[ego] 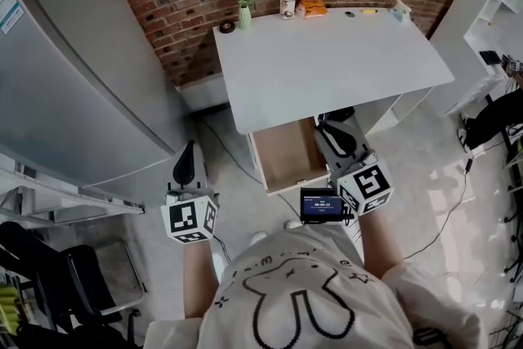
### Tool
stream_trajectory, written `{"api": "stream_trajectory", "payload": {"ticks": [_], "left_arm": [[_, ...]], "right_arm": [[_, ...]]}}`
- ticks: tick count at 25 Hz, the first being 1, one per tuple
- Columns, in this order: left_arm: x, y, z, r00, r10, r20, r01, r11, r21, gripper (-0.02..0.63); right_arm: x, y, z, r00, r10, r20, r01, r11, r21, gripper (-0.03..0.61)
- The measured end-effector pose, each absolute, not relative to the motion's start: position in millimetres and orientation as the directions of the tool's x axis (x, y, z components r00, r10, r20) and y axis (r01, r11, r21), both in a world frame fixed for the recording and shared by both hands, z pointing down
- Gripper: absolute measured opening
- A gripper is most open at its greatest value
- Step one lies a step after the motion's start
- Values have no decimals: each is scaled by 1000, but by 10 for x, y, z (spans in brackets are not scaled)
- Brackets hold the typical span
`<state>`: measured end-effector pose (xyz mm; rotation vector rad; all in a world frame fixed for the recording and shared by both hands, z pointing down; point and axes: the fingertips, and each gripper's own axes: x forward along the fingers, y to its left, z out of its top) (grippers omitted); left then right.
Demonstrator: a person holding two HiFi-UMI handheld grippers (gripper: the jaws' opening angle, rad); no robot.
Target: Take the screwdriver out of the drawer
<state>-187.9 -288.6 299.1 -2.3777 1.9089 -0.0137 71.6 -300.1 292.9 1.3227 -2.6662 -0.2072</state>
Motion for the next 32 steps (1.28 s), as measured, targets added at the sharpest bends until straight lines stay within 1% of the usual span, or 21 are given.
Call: {"api": "stream_trajectory", "payload": {"ticks": [6, 32], "left_arm": [[-1797, -2829, 2927, 250, -967, -51, -964, -244, -108, 11], [-1828, -2718, 2962, 265, -964, -35, -960, -260, -102, 11]], "right_arm": [[702, -2926, 2860, -607, -791, 76, -765, 608, 212, 56], [609, -2771, 2869, -618, -781, 90, -754, 621, 213, 56]]}}
